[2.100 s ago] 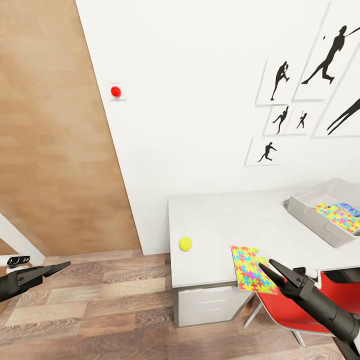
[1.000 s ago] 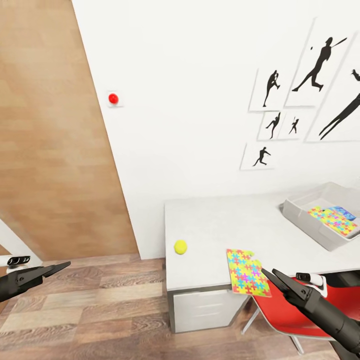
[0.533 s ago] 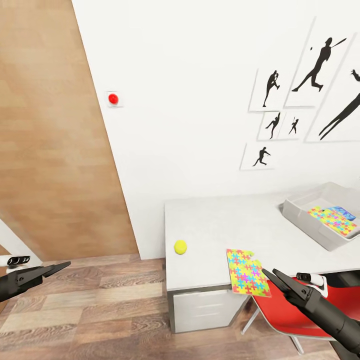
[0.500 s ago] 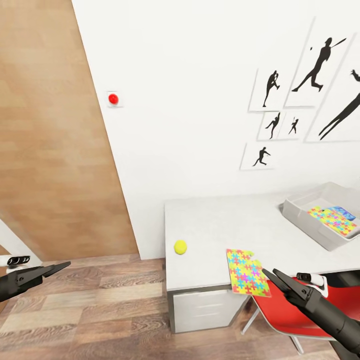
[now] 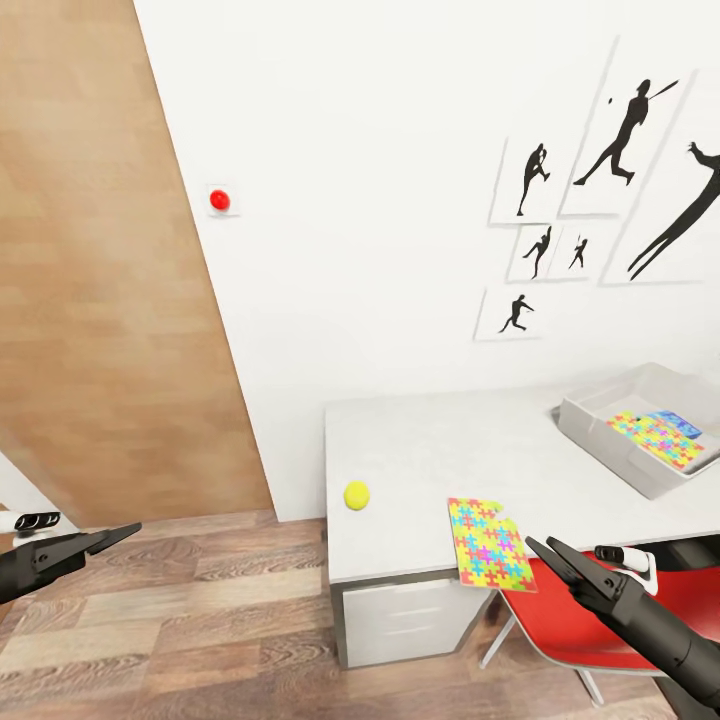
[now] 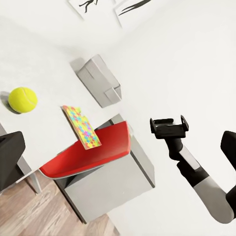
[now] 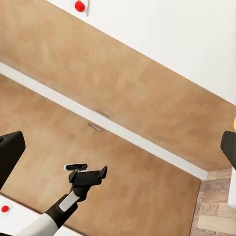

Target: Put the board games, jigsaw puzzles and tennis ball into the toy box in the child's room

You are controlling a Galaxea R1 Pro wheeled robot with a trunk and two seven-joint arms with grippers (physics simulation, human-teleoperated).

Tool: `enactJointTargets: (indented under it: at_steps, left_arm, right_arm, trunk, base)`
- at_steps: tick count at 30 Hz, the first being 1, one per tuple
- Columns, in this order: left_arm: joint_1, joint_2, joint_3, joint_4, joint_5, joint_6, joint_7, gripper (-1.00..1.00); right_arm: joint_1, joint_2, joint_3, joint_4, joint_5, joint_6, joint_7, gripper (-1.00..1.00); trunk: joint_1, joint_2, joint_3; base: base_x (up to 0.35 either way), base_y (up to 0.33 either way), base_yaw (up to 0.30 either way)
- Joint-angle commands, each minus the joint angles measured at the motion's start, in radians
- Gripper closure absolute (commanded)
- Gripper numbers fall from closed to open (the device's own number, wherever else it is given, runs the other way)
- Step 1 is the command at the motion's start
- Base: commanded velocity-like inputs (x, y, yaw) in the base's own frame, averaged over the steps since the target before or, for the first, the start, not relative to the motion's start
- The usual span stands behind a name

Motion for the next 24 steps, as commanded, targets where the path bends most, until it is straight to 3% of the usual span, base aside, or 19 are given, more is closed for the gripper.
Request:
enactJointTargets:
  at_steps: [1,13,24]
  left_arm:
    - [-0.001,0.0,-0.001,0.0,0.001,0.011,-0.003,-1.0]
    - [-0.001,0.0,0.001,0.0,0.001,0.011,-0.003,-1.0]
    - [-0.001,0.0,-0.001,0.0,0.001,0.011,-0.003,-1.0]
  right_arm:
    - [-0.001,0.0,0.0,0.0,-0.003,0.005,0.001,-1.0]
    - [-0.001,-0.006,-0.006,0.004,-0.004,0.007,0.0,-1.0]
    - [-0.001,-0.006,-0.008,0.004,-0.004,0.007,0.004,-1.0]
  trunk:
    - [0.0,-0.001,-0.002]
    - [0.0,-0.001,-0.002]
    - [0.0,-0.001,-0.002]
  base:
    - [0.0,0.0,-0.003]
    - [-0.004,-0.004,0.0]
    - [-0.141,-0.125,0.0]
